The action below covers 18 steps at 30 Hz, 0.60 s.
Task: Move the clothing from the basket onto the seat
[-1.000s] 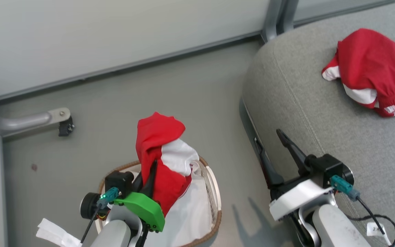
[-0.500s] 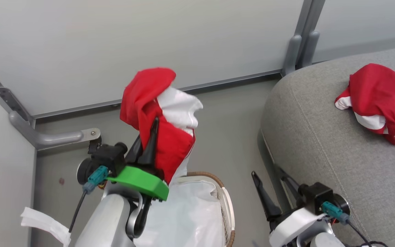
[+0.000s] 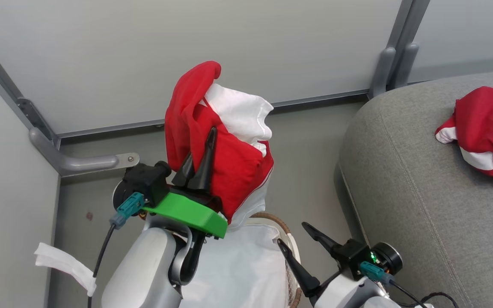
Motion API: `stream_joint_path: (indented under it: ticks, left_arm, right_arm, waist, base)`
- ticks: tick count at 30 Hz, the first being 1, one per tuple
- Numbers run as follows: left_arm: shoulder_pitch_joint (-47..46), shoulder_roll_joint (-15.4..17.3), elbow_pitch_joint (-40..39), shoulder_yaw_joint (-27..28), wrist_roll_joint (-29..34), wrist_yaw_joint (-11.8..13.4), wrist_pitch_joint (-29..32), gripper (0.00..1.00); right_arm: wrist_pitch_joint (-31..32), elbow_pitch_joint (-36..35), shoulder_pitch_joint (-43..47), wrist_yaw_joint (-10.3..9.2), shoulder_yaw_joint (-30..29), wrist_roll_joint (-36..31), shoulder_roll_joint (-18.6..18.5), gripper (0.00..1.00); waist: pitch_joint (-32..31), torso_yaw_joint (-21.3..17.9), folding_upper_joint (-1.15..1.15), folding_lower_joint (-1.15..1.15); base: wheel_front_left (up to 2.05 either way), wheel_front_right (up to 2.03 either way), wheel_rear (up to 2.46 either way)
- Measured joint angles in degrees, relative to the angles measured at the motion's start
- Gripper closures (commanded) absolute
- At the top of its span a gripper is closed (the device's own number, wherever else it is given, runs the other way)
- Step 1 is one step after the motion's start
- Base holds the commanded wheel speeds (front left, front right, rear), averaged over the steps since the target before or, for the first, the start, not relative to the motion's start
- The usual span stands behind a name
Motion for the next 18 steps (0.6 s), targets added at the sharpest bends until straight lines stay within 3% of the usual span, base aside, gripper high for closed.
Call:
stream_joint_path:
  ticks: [12,18]
  left_arm:
    - [-3.7,0.0,-1.1,-7.8,-3.8,2.5,0.0,1.00]
    - [-5.3,0.0,-1.1,-10.1,-4.8,3.2,0.0,1.00]
  right_arm:
    - [0.0,4.9,-10.3,-0.01,10.7,1.2,1.2,0.00]
    - [0.0,6.5,-13.6,-0.01,12.7,2.4,1.5,0.00]
  waist:
    - [1.7,3.1,0.00,0.00]
    - [2.9,4.4,0.00,0.00]
  base:
    - [0.00,0.00,0.00]
    - [0.00,0.00,0.00]
